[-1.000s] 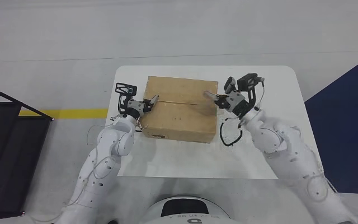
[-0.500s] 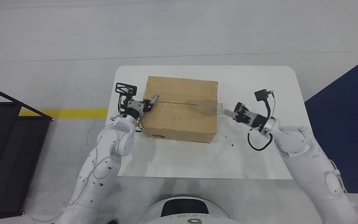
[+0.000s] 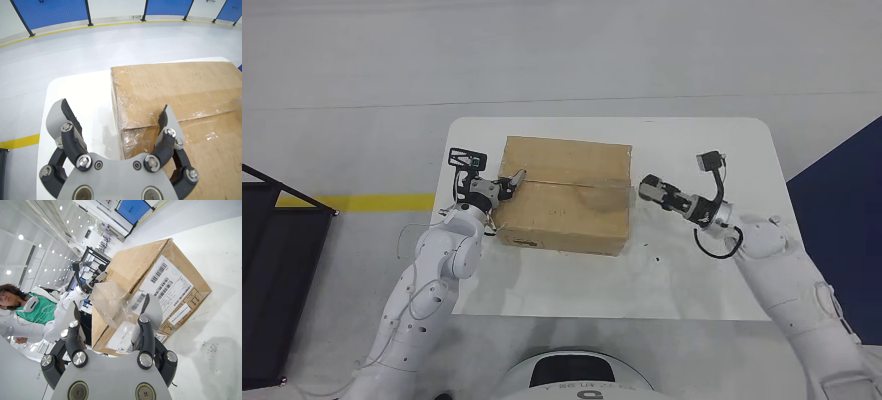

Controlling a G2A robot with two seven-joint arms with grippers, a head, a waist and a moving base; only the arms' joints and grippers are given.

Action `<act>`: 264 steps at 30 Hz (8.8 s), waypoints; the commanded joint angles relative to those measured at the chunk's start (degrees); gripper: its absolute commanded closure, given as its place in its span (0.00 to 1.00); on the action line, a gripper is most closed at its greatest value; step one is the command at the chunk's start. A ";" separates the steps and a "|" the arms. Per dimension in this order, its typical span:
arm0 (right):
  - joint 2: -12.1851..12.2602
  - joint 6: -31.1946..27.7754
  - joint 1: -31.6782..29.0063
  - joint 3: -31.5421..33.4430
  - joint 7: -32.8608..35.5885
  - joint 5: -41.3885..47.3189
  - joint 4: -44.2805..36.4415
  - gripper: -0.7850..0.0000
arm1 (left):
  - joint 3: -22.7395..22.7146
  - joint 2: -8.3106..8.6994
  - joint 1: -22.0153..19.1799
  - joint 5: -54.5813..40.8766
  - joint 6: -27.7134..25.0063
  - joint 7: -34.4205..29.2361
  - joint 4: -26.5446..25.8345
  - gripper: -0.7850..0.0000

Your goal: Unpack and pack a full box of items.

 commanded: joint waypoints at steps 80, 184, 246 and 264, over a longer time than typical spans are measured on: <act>-8.48 35.57 11.98 -18.60 -10.82 -79.85 -25.00 1.00 | 0.00 0.00 0.00 0.00 0.00 0.00 0.00 0.00; -9.61 33.52 1.44 9.40 15.23 -3.96 -11.86 0.00 | -10.22 0.80 12.24 0.83 4.72 3.92 -18.00 0.00; -8.96 34.34 5.23 3.28 13.78 -0.59 -8.88 0.00 | -15.45 -0.68 1.75 -53.58 -16.00 -8.21 8.26 0.05; -8.47 34.33 4.54 3.66 13.13 -0.47 -10.10 0.00 | -13.64 -0.52 -3.50 -55.94 -15.65 -9.08 12.47 0.72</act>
